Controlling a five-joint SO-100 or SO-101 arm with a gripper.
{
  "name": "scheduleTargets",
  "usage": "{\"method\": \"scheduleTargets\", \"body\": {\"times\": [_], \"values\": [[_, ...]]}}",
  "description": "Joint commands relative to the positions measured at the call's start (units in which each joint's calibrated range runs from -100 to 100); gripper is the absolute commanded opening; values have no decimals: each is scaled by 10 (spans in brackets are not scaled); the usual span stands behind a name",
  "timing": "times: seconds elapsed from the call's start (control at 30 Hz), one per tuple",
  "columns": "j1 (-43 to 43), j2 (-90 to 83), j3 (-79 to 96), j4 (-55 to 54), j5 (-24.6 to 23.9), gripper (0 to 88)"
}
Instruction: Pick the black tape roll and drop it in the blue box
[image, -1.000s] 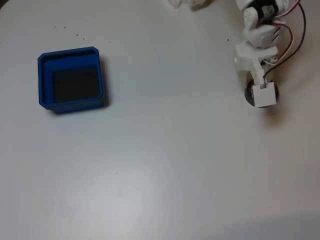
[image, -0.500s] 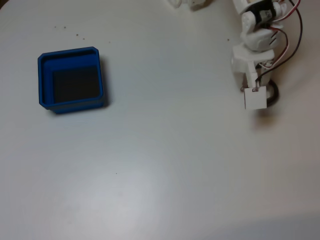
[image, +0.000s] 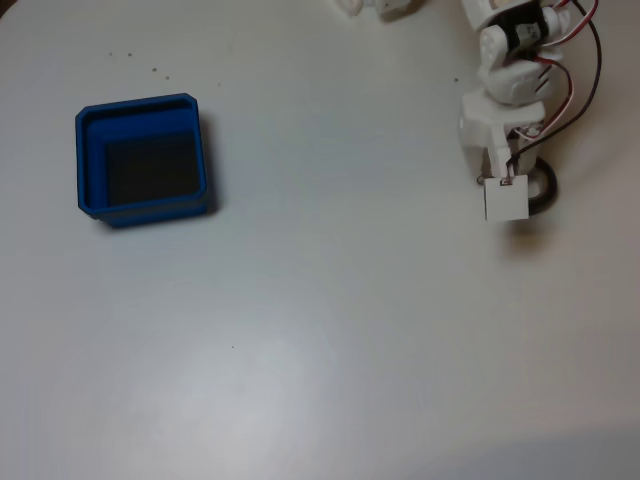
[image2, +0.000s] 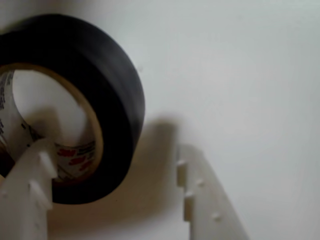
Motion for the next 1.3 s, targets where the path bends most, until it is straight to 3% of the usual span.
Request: {"method": "scheduleTargets", "body": {"times": [0.0,1.27], "values": [[2,8,-38,-6,-3,224],[-6,77,-38,-6,-2,196]]}}
